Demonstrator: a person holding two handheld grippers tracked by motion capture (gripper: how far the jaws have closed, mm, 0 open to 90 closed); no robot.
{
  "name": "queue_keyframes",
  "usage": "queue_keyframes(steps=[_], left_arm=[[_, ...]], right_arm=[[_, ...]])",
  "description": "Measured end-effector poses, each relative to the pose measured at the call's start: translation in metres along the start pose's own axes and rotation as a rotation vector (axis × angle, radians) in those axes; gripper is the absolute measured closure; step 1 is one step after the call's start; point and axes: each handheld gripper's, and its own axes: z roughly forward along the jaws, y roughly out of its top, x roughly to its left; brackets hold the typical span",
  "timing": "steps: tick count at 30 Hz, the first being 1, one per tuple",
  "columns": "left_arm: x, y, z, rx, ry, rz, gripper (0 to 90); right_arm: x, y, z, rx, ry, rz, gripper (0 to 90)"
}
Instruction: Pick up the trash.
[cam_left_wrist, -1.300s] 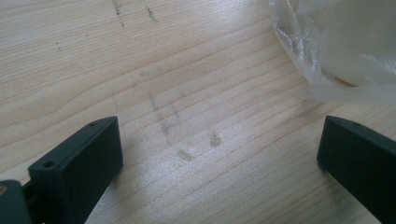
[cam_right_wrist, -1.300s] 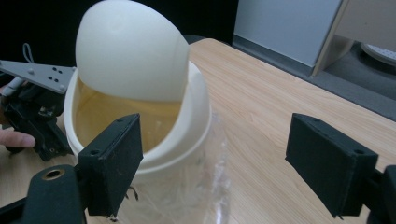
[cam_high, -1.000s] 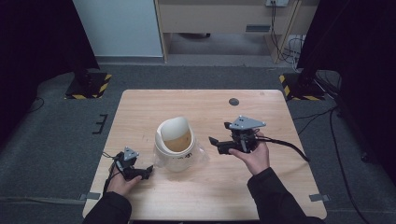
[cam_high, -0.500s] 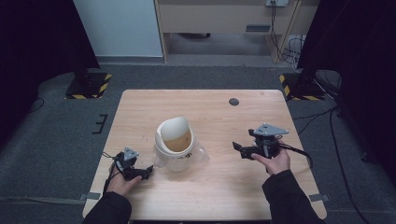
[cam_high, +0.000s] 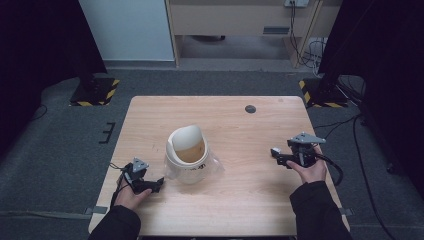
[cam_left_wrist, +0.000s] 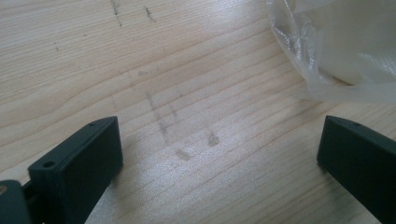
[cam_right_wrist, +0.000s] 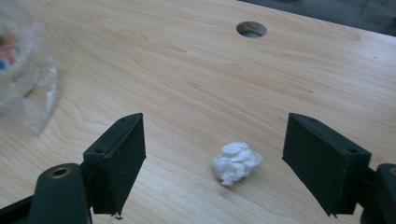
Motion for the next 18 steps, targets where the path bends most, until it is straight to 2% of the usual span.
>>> queue_keyframes(steps=[3, 4, 6, 10, 18], left_arm=[[0.000, 0.000, 0.000, 0.000, -0.001, 0.001, 0.0], [0.000, 0.000, 0.000, 0.000, -0.001, 0.001, 0.0], [0.000, 0.000, 0.000, 0.000, -0.001, 0.001, 0.0], [0.000, 0.000, 0.000, 0.000, -0.001, 0.001, 0.0], [0.000, 0.000, 0.000, 0.000, -0.001, 0.001, 0.0]], right_arm=[[-0.003, -0.002, 0.003, 0.008, -0.020, -0.009, 21.9], [-0.007, -0.004, 0.006, 0.028, -0.038, -0.021, 23.1], [-0.009, -0.005, 0.007, 0.031, -0.041, -0.022, 23.1], [-0.015, -0.012, 0.013, 0.029, -0.059, 0.012, 23.5], [-0.023, -0.018, 0.025, 0.070, -0.044, 0.017, 26.4]])
